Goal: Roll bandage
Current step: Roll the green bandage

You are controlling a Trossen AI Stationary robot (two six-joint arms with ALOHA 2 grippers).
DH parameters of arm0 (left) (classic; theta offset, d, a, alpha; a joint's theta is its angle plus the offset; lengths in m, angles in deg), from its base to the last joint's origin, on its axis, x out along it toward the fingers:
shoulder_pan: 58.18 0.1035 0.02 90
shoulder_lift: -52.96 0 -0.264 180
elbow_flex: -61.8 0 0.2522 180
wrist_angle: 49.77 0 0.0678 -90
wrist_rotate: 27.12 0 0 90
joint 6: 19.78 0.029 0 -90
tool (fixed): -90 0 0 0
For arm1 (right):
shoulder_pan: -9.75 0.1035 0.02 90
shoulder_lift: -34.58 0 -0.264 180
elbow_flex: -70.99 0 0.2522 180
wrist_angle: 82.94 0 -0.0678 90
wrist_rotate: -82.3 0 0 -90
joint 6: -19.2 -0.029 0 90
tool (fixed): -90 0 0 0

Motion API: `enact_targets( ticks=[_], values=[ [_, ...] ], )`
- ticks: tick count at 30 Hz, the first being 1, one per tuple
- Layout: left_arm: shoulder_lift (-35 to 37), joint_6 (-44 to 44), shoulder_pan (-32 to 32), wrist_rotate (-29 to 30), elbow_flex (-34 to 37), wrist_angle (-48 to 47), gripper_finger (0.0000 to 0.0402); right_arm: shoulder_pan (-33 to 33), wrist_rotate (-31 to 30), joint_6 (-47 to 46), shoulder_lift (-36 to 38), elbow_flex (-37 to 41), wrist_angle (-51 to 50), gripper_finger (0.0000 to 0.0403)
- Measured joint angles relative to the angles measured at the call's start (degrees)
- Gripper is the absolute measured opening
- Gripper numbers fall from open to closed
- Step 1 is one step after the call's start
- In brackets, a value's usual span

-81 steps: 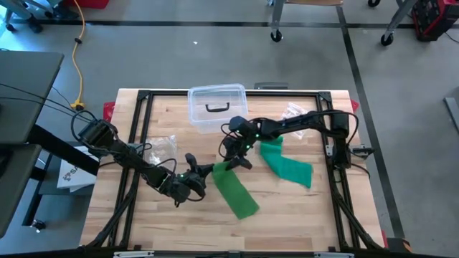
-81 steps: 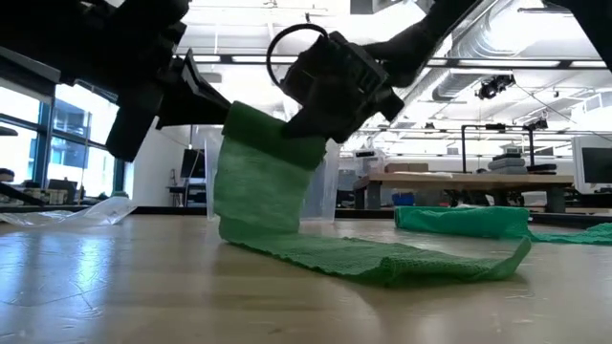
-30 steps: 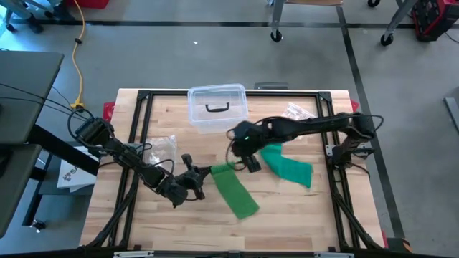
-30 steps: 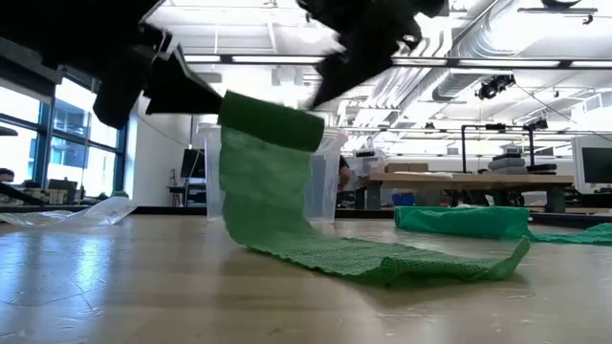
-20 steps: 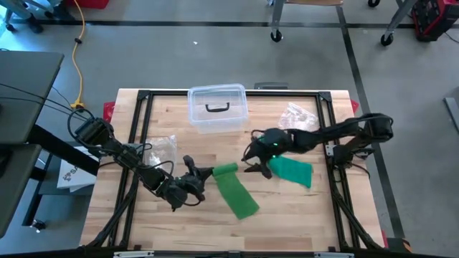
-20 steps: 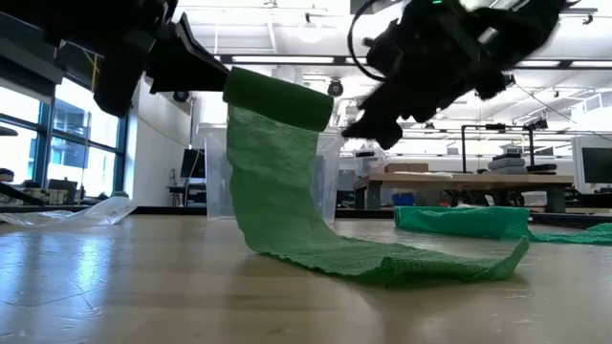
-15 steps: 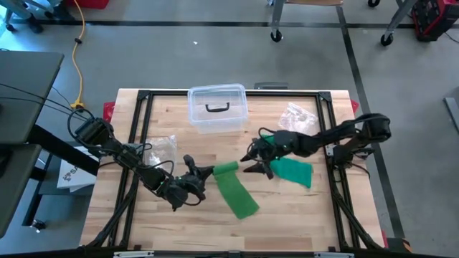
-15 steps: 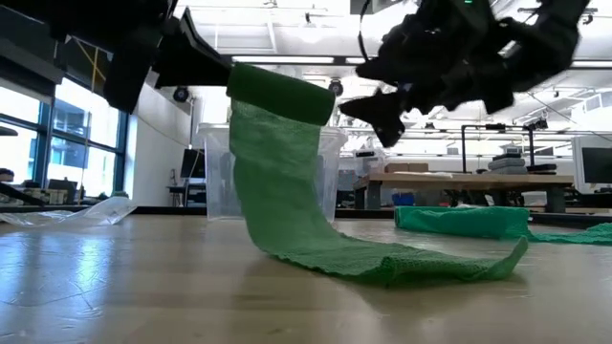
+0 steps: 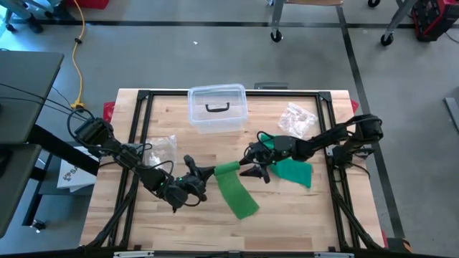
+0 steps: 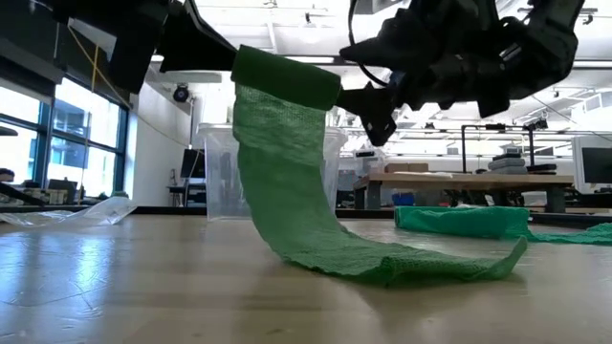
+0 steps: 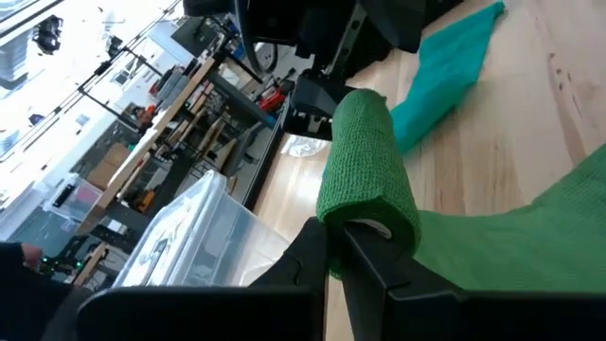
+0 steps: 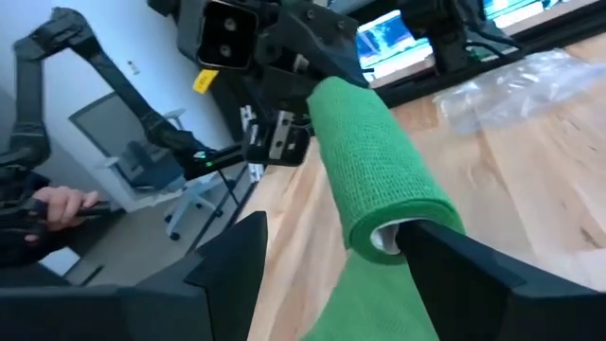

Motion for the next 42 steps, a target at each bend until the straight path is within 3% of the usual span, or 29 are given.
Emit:
enact_targets(
  ticks=[6, 14, 17, 22, 27, 32, 37, 42],
  values=[
    [0.0, -3.6, 0.0, -0.1, 0.0, 1.3, 0.0024, 0.0, 0.0, 0.7, 0.0, -0.2, -0.1, 0.0191],
    [0.0, -16.4, 2.0, -9.6, 0.3, 1.4, 0.0061, 0.1, -4.7, 5.2, 0.1, -0.3, 0.4, 0.0050],
    [0.1, -20.1, 2.1, -9.8, 1.1, 1.6, 0.0069, 0.5, -4.8, 8.6, 0.2, -0.4, 0.8, 0.0012],
    [2.4, -23.9, 2.2, -9.5, 3.8, 4.4, 0.0069, 1.8, -5.1, 12.9, 0.2, -0.6, 1.4, 0.0021],
    [5.5, -22.5, 2.3, -10.6, 7.9, 13.5, 0.0067, 4.0, -5.3, 22.8, 0.2, -0.6, 2.7, 0.0010],
    [7.7, -21.1, 3.6, -17.7, 11.8, 22.1, 0.0066, 6.4, -9.2, 35.2, 0.2, -0.7, 3.0, 0.0005],
    [8.0, -24.3, 6.1, -23.7, 12.5, 23.0, 0.0066, 8.5, -13.7, 48.9, 0.2, -0.8, 1.9, 0.0016],
    [8.4, -24.6, 6.9, -24.8, 12.5, 22.9, 0.0054, 9.5, -15.3, 51.2, 0.2, -1.8, -0.5, 0.0017]
  ],
)
